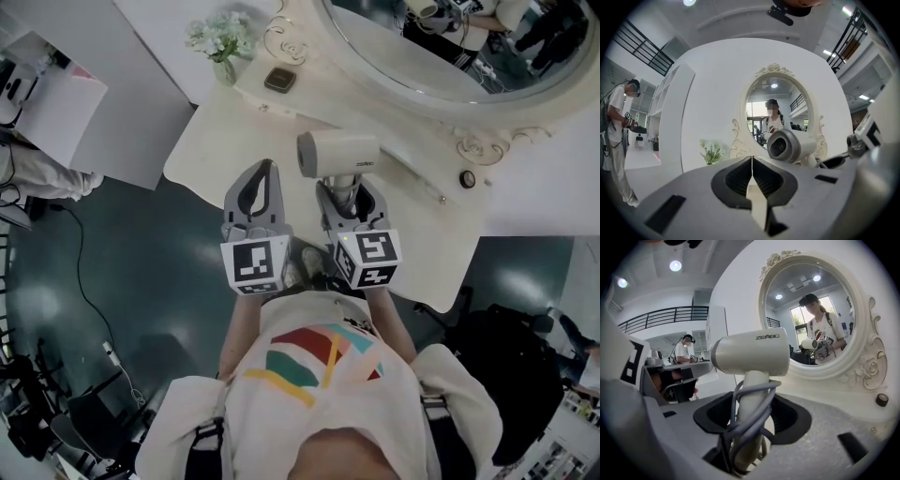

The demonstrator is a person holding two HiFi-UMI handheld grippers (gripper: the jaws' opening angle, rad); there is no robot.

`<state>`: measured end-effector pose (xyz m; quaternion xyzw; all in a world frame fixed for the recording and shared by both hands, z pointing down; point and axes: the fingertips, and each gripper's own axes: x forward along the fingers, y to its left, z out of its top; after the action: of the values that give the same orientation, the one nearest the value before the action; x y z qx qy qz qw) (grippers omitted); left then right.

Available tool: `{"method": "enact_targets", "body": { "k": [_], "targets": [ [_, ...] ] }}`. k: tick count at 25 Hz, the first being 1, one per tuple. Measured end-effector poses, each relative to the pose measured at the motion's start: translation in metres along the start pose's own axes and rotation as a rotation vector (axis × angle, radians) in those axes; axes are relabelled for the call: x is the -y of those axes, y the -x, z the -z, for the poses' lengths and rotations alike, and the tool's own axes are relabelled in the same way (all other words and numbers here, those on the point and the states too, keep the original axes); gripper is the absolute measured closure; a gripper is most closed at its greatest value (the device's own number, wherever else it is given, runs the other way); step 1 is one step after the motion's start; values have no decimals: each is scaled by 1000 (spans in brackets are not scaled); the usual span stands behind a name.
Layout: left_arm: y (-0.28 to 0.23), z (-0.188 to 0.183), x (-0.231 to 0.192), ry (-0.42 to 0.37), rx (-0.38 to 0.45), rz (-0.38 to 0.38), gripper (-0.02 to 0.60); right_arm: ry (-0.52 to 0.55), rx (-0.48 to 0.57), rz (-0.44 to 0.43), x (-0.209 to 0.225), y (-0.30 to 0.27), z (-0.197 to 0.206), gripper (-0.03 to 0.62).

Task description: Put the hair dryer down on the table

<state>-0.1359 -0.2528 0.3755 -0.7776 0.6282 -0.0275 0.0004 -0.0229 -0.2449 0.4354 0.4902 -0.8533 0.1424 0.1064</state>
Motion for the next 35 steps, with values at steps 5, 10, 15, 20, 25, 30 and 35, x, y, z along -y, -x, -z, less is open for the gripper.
{"method": "enact_targets", "body": {
  "k": [5, 10, 15, 20, 25, 30, 35],
  "targets": [
    [-5, 6, 0, 4, -16, 4, 575, -14, -38, 22, 11, -7, 12, 372],
    [-11, 11, 0, 4, -31, 8, 575, -15, -64, 39, 19, -12, 20, 372],
    [-15, 15, 3, 4, -42, 14, 575, -23, -96, 60, 28, -13, 30, 372],
    [-17, 19, 5, -2, -55, 18, 575, -35, -123, 78, 36, -14, 40, 370],
    [-21, 22, 6, -6, -67, 20, 575, -50, -148, 93, 42, -15, 49, 370],
    [-23, 26, 9, -8, -77, 26, 575, -65, -172, 102, 46, -15, 58, 370],
    [-25, 31, 10, -11, -91, 32, 575, -72, -201, 116, 50, -15, 69, 370]
  ]
}}
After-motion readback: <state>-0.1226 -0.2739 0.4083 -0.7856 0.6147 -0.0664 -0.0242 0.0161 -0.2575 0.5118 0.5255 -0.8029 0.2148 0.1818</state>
